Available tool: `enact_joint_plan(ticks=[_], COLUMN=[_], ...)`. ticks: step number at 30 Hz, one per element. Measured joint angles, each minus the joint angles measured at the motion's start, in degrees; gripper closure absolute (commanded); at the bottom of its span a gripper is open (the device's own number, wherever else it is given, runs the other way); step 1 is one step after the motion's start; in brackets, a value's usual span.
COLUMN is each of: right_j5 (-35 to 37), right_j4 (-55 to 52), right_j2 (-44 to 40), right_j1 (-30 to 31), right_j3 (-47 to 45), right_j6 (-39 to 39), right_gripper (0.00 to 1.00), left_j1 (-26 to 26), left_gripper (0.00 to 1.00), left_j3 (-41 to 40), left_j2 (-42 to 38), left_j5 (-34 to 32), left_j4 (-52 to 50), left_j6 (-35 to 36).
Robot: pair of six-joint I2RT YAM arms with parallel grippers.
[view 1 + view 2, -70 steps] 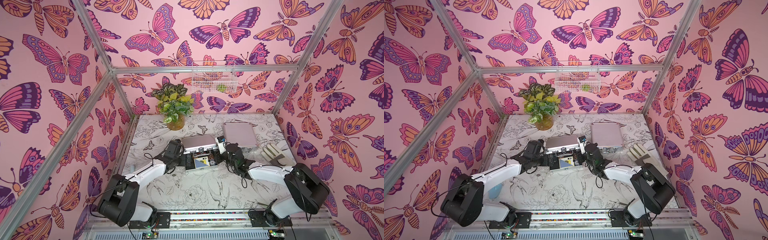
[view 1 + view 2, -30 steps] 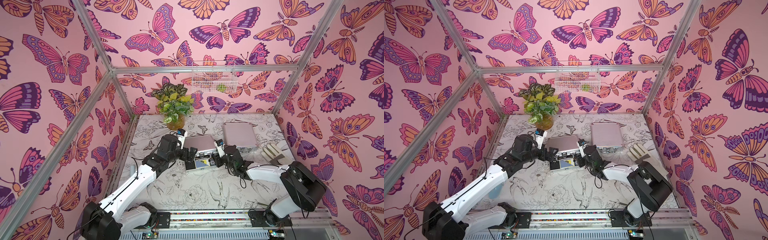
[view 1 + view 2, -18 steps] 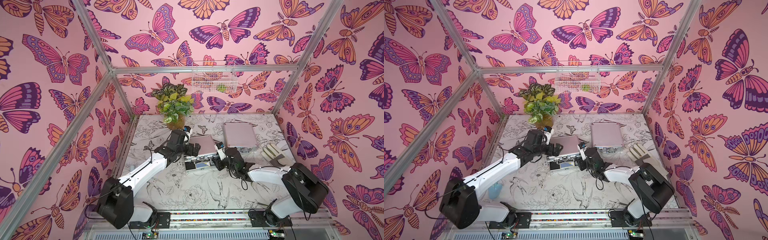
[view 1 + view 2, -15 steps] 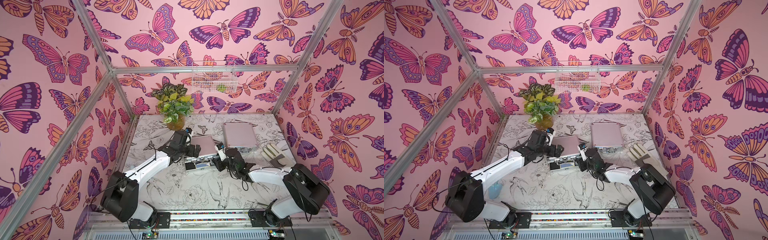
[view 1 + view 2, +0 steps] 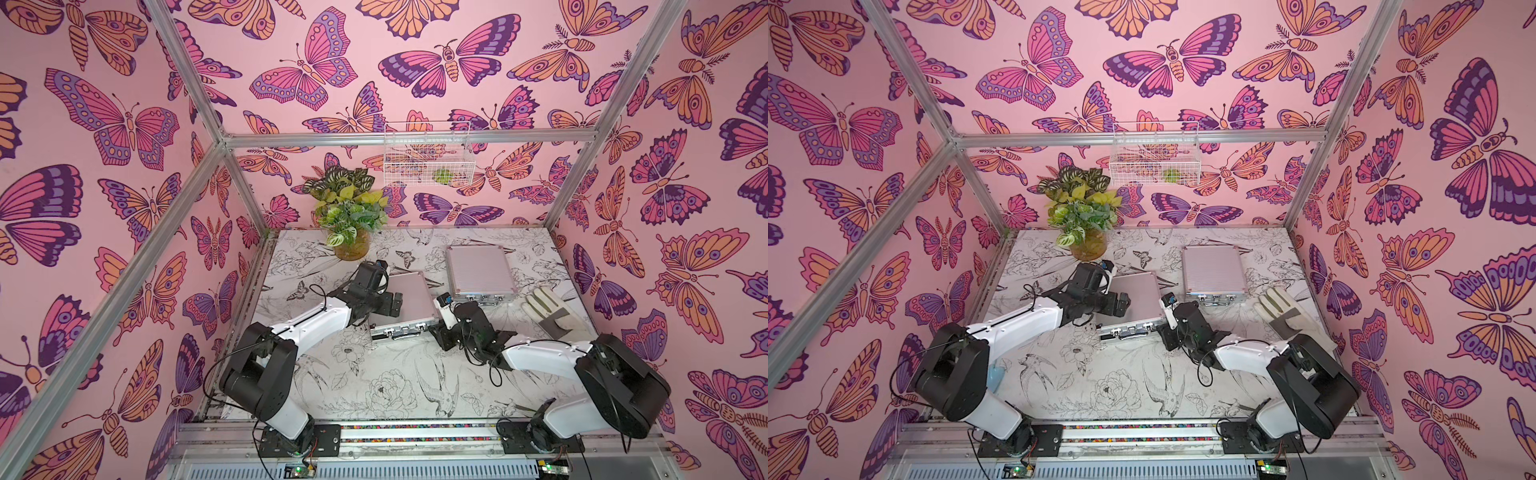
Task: Close the poker set cases
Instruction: Close the lid of the poker set case, then fasten the fastener on the poker set case.
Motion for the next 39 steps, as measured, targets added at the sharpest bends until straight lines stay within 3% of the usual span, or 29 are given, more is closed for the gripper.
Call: enact_joint_plan(ticks=[20, 31, 39], right_j5=[-1.1, -2.8, -5.3], right_j4=[-4.9, -11.1, -8.9], right_j2=[-3.5, -4.3, -0.7], right_j1=[0.5, 5.8, 7.9], right_j3=[-0.3, 1.5, 4.0], right_j6=[-0.5, -2.4, -1.3], right_gripper=[0.57, 0.57, 0.57], left_j1=[-1.0, -1.0, -1.0], left_gripper=[0.0, 0.0, 0.0], left_j3=[0.7, 0.8, -0.1], left_j2=[4.2, 5.8, 6.0], left_j5=[-0.9, -0.9, -0.8], left_j4=[4.6, 8.3, 11.2], left_j6=[-1.1, -1.8, -2.6])
